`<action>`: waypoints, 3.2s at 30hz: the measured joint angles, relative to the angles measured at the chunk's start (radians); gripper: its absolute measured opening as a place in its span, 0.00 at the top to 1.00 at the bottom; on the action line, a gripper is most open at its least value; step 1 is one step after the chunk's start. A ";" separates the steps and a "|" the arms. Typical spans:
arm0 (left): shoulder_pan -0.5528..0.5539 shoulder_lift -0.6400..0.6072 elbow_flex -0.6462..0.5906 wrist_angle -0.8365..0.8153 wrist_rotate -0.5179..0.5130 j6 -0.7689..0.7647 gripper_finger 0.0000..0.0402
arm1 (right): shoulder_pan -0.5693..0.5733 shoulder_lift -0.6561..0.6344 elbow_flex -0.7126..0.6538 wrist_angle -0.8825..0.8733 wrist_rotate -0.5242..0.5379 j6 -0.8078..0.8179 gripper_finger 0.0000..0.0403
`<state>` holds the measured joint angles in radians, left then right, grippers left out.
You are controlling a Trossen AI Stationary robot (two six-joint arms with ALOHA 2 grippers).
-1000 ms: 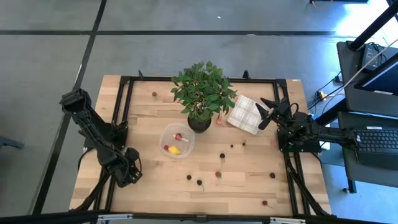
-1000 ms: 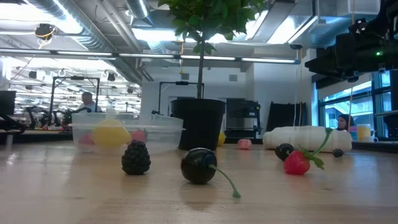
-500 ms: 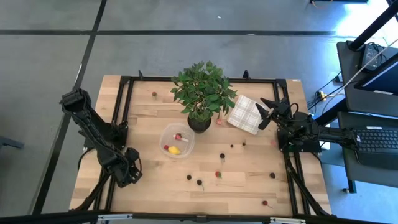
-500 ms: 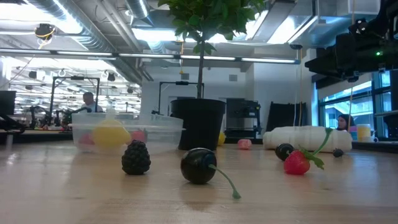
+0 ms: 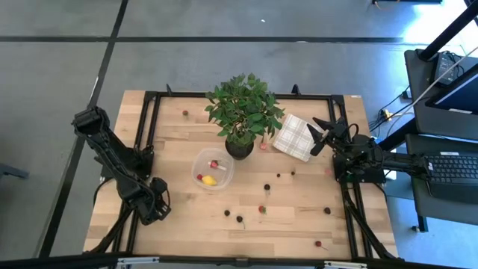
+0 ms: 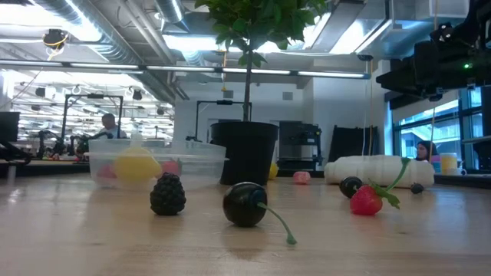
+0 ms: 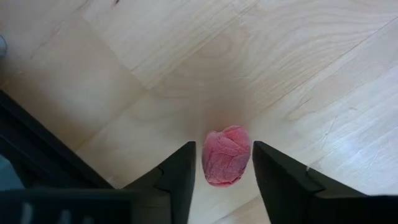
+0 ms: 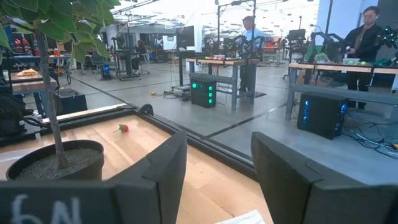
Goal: Pick and placing Produce into tupperware
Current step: Put the bottom left pink peach into the transparent bin
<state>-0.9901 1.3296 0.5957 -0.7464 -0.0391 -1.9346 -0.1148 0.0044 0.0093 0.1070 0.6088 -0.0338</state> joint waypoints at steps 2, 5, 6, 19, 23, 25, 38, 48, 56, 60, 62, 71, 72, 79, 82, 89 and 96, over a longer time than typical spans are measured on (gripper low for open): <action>0.000 0.000 0.000 0.000 0.000 0.000 0.69 | 0.000 0.000 0.000 0.000 0.000 0.000 0.55; 0.000 0.000 0.000 0.000 0.000 0.000 0.74 | 0.000 0.000 0.000 0.000 0.000 0.000 0.55; 0.000 0.000 0.000 0.000 0.000 0.000 0.76 | 0.000 0.000 0.000 0.000 0.000 0.001 0.55; 0.000 0.000 0.000 0.000 0.000 0.000 0.74 | 0.000 0.000 0.000 0.000 0.000 0.002 0.55; 0.000 0.000 0.000 0.000 0.000 0.000 0.72 | 0.000 0.000 0.000 0.000 0.000 0.001 0.55; 0.000 0.000 0.000 0.000 0.000 0.000 0.72 | 0.000 0.000 0.000 0.000 0.000 0.000 0.55; 0.000 -0.002 0.000 0.003 -0.204 0.021 0.72 | 0.000 0.000 0.000 0.000 0.000 0.000 0.55; 0.000 -0.002 0.000 0.007 -0.675 0.164 0.72 | 0.000 0.000 0.000 0.000 0.000 0.002 0.55; 0.076 -0.002 0.001 0.008 -1.013 0.213 0.72 | 0.000 0.000 0.000 0.000 0.000 0.002 0.55; 0.166 -0.002 0.001 0.049 -1.006 0.305 0.72 | 0.000 0.000 0.000 0.000 0.000 0.002 0.55; 0.216 -0.002 0.001 0.102 -0.981 0.388 0.72 | 0.000 0.000 0.000 0.000 0.000 0.002 0.55; 0.453 -0.002 0.001 0.443 -0.784 0.818 0.72 | 0.000 0.000 0.000 0.007 0.000 0.000 0.55; 0.480 -0.002 0.001 0.475 -0.746 0.858 0.72 | 0.000 0.000 0.000 0.007 0.000 0.000 0.55; 0.636 -0.002 0.001 0.552 -0.506 0.953 0.72 | 0.000 0.000 0.000 0.007 0.000 -0.001 0.55; 0.691 -0.002 0.001 0.549 -0.421 0.975 0.72 | 0.000 0.000 0.000 0.007 0.000 -0.001 0.55; 0.796 -0.002 0.002 0.544 -0.267 0.979 0.75 | 0.000 0.000 0.000 0.007 0.000 -0.017 0.55; 0.829 -0.002 0.109 0.378 -0.224 1.043 0.84 | 0.000 0.000 0.000 0.007 0.000 -0.027 0.55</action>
<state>-0.1608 1.3277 0.7046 -0.3683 -0.2632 -0.8918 -0.1148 0.0040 0.0093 0.1139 0.6088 -0.0611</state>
